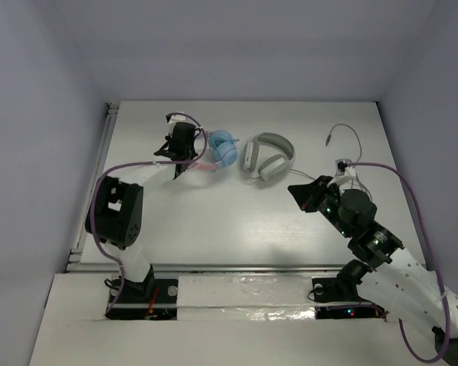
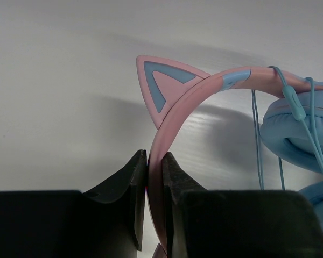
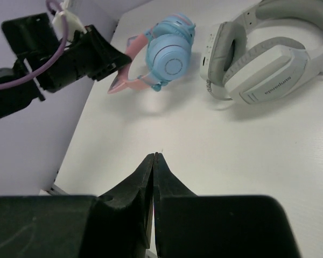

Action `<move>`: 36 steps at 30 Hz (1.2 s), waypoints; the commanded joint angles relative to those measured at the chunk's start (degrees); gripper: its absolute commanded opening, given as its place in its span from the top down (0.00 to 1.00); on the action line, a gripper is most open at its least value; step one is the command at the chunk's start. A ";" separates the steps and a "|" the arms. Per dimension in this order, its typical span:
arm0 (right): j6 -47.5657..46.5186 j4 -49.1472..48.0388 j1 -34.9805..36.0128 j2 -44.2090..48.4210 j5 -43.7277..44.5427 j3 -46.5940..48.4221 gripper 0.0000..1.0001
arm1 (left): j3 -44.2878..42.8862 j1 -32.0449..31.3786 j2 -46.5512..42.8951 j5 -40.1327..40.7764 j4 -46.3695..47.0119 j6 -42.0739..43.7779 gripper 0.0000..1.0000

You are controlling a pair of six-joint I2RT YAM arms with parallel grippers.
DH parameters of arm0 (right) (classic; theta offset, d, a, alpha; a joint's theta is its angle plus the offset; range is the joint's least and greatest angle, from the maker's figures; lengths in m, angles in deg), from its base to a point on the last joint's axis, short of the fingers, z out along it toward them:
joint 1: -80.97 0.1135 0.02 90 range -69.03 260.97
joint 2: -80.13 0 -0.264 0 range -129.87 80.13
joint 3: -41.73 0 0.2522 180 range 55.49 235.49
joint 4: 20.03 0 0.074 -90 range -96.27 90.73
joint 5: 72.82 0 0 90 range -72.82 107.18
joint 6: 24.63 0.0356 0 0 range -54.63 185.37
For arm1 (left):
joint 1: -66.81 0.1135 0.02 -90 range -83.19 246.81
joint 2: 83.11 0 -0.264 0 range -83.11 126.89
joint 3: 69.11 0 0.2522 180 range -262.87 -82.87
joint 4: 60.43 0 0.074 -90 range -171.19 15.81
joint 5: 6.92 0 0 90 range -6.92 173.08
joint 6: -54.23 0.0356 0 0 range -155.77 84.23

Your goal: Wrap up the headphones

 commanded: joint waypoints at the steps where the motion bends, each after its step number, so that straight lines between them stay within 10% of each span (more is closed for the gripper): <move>1: -2.18 -3.18 -0.01 -1.00 -2.22 0.38 0.94 | -6.50 2.66 4.70 -0.96 9.62 2.69 1.00; 5: -2.27 -3.79 -0.01 -2.06 -1.61 0.38 0.93 | -8.10 4.07 9.13 -2.18 9.70 4.80 0.98; 12: -2.53 -6.34 -0.01 -5.48 -2.66 1.26 0.87 | -6.95 5.83 9.30 -1.66 10.59 6.82 0.64; 18: -3.66 -5.21 -0.01 -6.98 -1.96 5.91 0.61 | -9.94 6.45 5.63 -1.65 5.59 5.95 0.37; 28: -9.56 6.56 -0.01 -4.09 8.57 21.54 0.00 | -6.71 6.45 -26.59 -19.92 -1.72 -1.17 0.18; 36: -12.19 12.20 -0.01 1.63 17.64 25.87 0.00 | 6.04 6.45 -45.97 -24.06 -4.44 -0.92 0.09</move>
